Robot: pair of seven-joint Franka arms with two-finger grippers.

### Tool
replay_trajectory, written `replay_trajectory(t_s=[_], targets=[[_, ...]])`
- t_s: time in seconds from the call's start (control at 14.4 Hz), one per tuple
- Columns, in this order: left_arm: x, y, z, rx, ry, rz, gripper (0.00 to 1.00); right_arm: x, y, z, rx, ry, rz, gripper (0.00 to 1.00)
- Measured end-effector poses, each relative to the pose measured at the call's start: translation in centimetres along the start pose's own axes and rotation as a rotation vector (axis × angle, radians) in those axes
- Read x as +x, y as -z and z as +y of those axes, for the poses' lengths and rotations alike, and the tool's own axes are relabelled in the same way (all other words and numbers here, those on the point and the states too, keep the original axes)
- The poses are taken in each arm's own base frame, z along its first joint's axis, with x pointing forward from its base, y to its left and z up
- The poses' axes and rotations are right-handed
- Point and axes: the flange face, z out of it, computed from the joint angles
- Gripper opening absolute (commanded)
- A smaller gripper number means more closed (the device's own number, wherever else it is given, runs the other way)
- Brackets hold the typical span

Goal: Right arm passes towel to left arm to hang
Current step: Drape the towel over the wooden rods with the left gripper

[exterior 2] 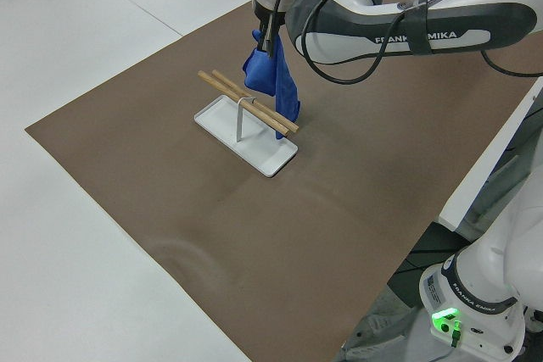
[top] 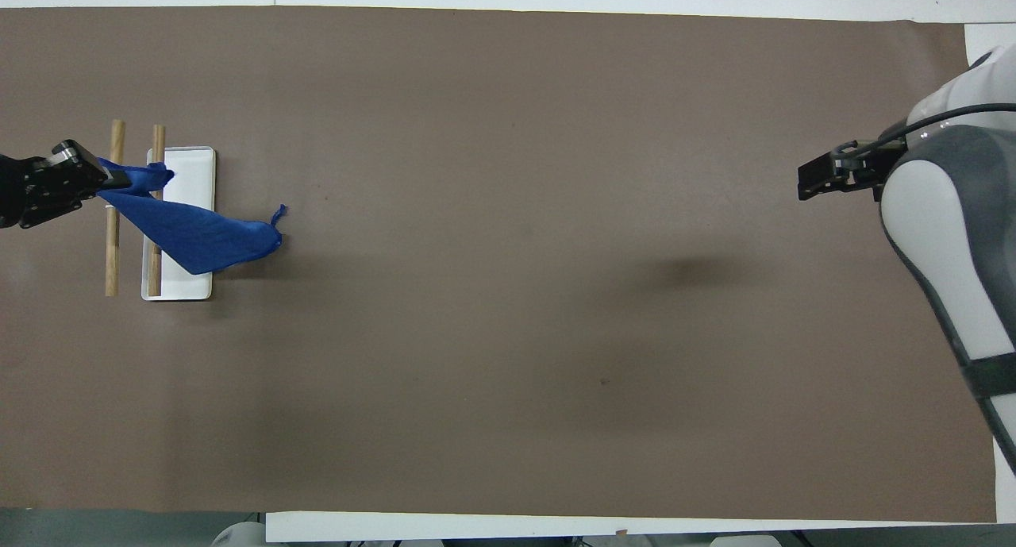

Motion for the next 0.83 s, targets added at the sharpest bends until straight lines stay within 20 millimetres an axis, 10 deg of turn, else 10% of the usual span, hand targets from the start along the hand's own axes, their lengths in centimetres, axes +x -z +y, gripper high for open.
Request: replay_trajectory(t_s=[0.35,0.83], targets=[[2.2,1.0,-0.8,-0.039,0.071,0.079,0.02,-1.9,4.8,-0.1,0.012,0.009,-0.016,0.99],[4.4,2.4,-0.7,-0.054,0.086,0.120,0.02,-2.1,5.2,2.2,-0.045,0.014,-0.020,0.99]])
